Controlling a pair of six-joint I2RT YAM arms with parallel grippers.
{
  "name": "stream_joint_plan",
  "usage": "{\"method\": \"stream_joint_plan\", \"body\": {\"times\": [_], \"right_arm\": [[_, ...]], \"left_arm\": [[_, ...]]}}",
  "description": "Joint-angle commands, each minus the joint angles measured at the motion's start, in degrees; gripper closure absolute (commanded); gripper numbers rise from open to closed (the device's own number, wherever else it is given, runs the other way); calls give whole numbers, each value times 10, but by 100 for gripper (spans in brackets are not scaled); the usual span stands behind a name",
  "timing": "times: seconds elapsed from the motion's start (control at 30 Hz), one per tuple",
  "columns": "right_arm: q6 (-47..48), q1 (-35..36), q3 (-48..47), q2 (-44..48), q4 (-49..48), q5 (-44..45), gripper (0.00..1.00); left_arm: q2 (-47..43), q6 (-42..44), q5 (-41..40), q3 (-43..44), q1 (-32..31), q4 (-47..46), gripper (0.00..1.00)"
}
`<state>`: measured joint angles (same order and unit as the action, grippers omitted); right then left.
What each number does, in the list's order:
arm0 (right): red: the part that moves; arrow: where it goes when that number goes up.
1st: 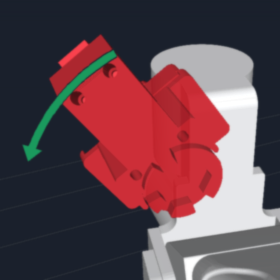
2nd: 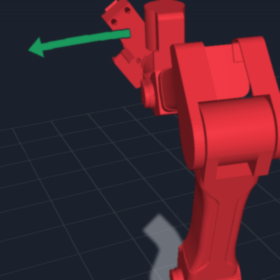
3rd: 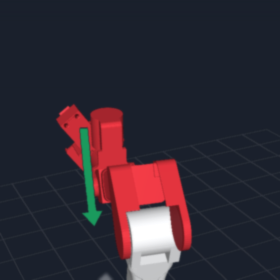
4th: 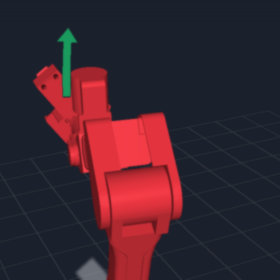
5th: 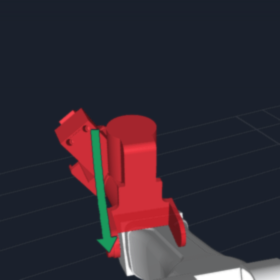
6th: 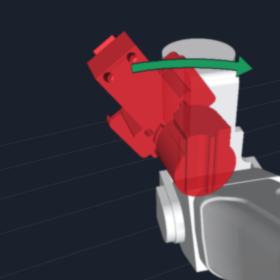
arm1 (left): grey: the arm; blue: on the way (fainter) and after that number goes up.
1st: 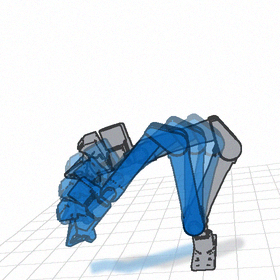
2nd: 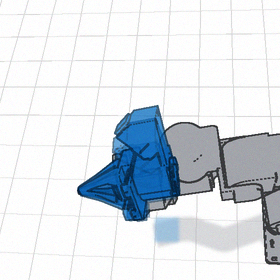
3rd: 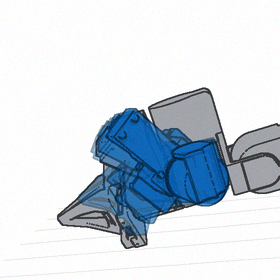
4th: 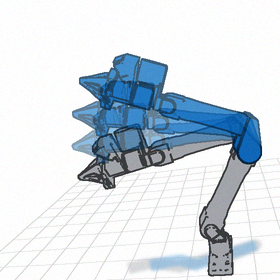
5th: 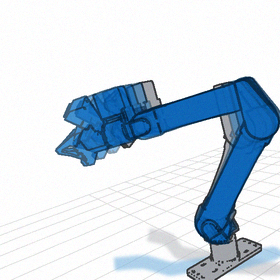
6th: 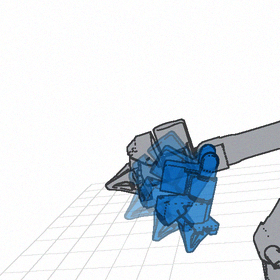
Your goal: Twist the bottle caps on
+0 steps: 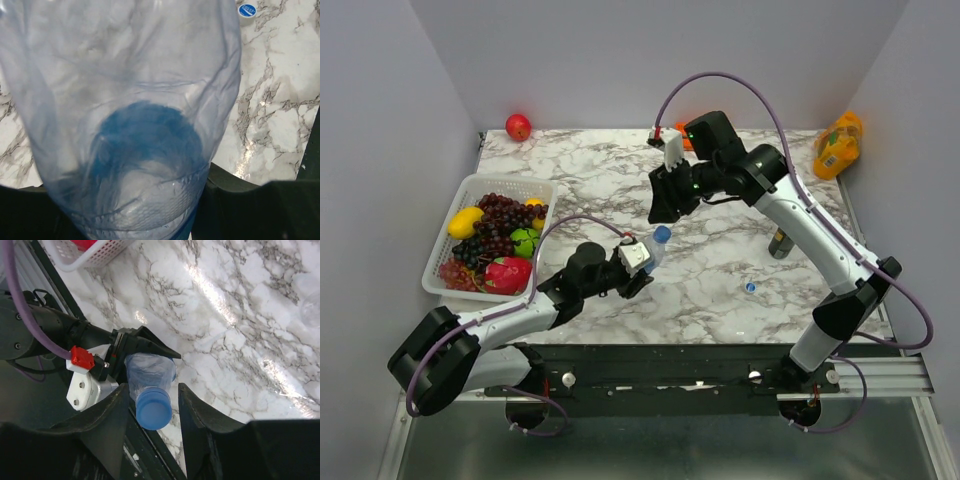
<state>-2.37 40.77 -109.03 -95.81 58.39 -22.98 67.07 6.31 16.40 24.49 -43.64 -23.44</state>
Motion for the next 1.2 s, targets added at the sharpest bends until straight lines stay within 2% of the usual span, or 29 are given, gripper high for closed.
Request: {"method": "stream_joint_plan", "body": {"times": [0.0, 0.03, 0.07, 0.17, 0.2, 0.27, 0.3, 0.4, 0.5, 0.7, 0.83, 1.0, 1.17], "right_arm": [[18, 1, -31, -1, 11, 5, 46], [18, 0, -32, 1, 11, 0, 45], [37, 1, -32, 4, 12, -7, 39], [157, 1, -52, 6, 50, -86, 29], [238, 1, -52, 13, 63, -109, 28], [324, -3, -29, 36, 78, -125, 27], [397, -5, -11, 67, 76, -139, 26], [512, -6, 36, 108, 82, -161, 24], [649, -6, 60, 125, 150, -188, 23], [820, 1, 118, 162, 216, -193, 24], [853, 23, 172, 186, 188, -186, 25], [877, 45, 189, 194, 175, -189, 30], [868, 58, 218, 204, 129, -188, 34]], "left_arm": [[-11, -27, 39, -8, -5, -5, 100], [-11, -29, 36, -9, -5, -5, 100], [-12, -30, 38, -9, -4, -3, 100], [-21, -17, 62, -9, -4, 13, 100], [-25, -11, 71, -7, -3, 19, 100], [-32, 23, 103, -4, -3, 43, 100], [-33, 33, 111, -1, -3, 50, 100], [-39, 95, 150, 17, -1, 104, 100], [-42, 155, 175, 45, 0, 162, 100], [-29, 250, 175, 84, 7, 251, 100], [-34, 263, 183, 93, 8, 276, 100], [-36, 267, 185, 95, 9, 284, 100], [-32, 260, 186, 101, 9, 278, 100]]}}
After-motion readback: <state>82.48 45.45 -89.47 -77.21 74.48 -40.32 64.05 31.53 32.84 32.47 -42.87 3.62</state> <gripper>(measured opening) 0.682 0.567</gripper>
